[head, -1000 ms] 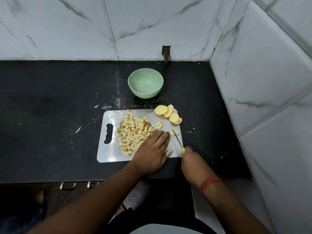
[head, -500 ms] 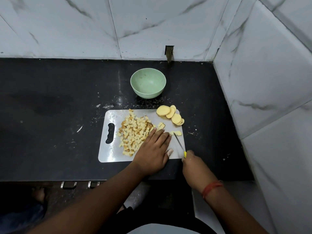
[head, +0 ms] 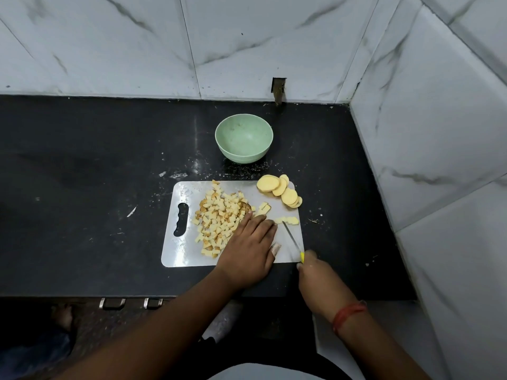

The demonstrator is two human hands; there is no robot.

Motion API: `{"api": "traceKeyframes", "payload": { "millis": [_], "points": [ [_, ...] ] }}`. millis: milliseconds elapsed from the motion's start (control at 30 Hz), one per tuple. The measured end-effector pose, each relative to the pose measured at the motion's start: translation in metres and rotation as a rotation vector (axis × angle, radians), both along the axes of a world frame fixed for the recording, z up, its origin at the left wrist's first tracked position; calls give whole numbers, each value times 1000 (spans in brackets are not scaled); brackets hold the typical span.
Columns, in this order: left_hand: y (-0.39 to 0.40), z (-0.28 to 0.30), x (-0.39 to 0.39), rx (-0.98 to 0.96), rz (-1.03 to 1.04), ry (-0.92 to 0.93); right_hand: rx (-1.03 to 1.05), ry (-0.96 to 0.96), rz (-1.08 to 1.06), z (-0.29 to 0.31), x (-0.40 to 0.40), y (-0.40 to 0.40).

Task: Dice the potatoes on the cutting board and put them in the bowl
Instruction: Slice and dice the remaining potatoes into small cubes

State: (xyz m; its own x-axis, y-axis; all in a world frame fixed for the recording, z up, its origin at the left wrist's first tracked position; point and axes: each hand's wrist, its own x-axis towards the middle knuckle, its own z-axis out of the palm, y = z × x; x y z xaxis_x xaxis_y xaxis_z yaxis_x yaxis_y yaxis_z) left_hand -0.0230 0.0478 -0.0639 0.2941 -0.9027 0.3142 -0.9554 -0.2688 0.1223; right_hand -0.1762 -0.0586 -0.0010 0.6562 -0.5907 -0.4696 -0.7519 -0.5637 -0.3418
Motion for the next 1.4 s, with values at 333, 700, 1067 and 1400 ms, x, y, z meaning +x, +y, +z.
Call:
{"api": "traceKeyframes", "payload": {
  "millis": [333,700,1067,1400],
  "points": [
    [0,2,0,70,40,16,26,90,-29,-1,28,1],
    [-21,19,-7,44,-198,-20,136,-277,-199,40,-8,-24],
    [-26,23,13,110,-148,-61,271,-283,-343,28,-11,-40],
    [-75,38,14,254,-31,-27,161,-374,-480,22,61,-69]
  ]
}}
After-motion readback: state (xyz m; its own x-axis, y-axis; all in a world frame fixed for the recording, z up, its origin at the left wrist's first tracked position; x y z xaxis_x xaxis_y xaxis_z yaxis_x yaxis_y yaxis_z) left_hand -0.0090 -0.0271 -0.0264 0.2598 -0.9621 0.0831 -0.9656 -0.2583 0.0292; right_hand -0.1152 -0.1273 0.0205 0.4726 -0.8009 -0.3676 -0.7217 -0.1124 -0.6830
